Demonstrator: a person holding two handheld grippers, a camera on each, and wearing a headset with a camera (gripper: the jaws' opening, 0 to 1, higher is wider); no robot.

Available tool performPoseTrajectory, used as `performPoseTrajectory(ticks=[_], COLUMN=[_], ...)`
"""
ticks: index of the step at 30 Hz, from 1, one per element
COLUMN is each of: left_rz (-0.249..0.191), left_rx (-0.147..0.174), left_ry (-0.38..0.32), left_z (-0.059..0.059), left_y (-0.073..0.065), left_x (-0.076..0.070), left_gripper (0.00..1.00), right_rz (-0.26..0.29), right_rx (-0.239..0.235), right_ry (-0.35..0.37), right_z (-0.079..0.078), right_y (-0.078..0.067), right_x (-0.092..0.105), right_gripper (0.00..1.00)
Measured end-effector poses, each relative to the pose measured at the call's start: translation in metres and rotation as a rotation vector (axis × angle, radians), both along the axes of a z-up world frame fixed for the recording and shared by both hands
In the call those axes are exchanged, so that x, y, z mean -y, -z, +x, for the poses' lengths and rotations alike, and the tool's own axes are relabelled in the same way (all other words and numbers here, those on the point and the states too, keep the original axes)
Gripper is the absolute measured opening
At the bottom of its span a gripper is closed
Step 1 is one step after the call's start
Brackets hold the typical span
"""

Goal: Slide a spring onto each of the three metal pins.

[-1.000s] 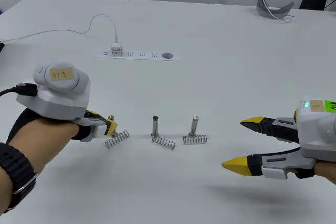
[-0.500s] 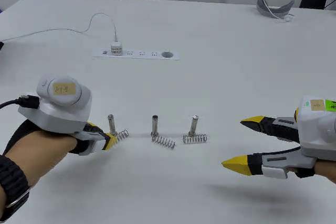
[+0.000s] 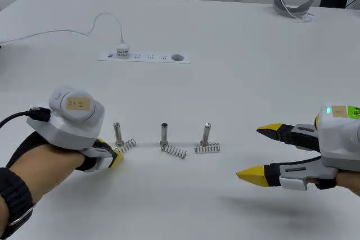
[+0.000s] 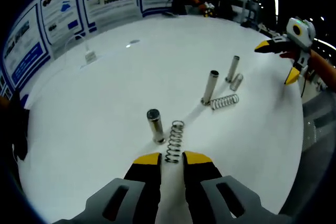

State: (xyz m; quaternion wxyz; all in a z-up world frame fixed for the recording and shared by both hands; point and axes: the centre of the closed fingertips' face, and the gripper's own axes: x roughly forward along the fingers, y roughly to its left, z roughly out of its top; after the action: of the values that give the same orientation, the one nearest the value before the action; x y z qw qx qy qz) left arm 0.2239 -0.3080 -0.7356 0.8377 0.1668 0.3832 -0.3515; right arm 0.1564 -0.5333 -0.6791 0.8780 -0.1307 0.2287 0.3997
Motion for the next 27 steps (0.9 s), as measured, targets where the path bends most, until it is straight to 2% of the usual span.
performPoseTrajectory(ticks=[7, 13, 19, 27], left_rz=[0.020, 0.023, 0.016, 0.006], left_rx=[0.019, 0.017, 0.022, 0.024], left_ry=[0.022, 0.031, 0.043, 0.078], left_z=[0.001, -0.001, -0.006, -0.018], left_y=[0.001, 0.000, -0.006, -0.010], left_x=[-0.001, -0.001, -0.001, -0.001], left_gripper=[0.12, 0.11, 0.11, 0.10], right_rz=[0.000, 0.000, 0.000, 0.000], right_rx=[-0.002, -0.001, 0.004, 0.012], right_ry=[0.000, 0.000, -0.002, -0.010], right_z=[0.000, 0.000, 0.000, 0.000], right_y=[0.001, 0.000, -0.002, -0.007], right_x=[0.000, 0.000, -0.002, -0.006], right_gripper=[0.70, 0.70, 0.70, 0.70])
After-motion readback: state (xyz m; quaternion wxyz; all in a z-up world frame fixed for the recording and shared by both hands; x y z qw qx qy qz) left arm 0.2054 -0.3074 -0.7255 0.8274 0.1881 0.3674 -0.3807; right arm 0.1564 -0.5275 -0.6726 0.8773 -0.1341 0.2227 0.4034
